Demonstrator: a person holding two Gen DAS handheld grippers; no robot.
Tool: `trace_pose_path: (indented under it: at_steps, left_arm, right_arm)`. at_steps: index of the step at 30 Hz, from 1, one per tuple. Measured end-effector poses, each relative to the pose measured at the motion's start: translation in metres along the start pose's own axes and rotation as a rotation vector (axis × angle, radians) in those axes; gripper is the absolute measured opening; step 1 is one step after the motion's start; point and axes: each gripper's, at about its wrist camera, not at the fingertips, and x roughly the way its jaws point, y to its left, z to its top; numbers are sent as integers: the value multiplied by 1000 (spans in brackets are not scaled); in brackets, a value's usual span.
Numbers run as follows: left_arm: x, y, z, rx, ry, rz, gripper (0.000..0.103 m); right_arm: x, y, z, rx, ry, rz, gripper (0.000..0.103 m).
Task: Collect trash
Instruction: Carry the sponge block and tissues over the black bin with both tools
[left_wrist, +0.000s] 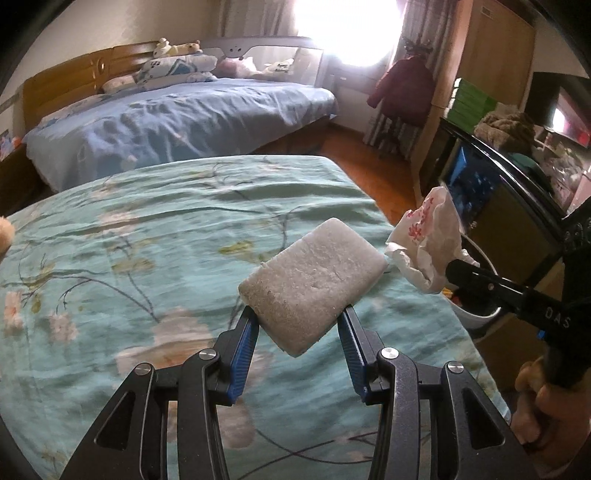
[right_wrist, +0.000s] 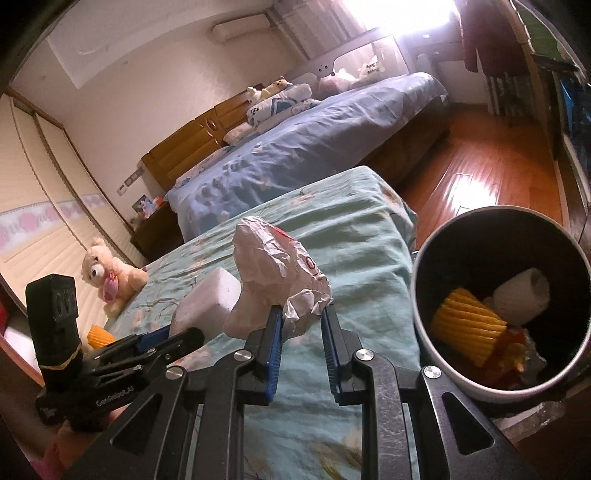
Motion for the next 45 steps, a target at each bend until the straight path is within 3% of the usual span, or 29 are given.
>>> trace_pose_path:
  at_steps: [16,45]
  left_arm:
    - [6,-42,3,62,5,-13,43]
    - [44,-111,16,160,37,-66,43]
  right_arm:
    - [-30,-31,-9,56,-37,-41,21]
    - [-65,-97,-15,131,-87,-192,21]
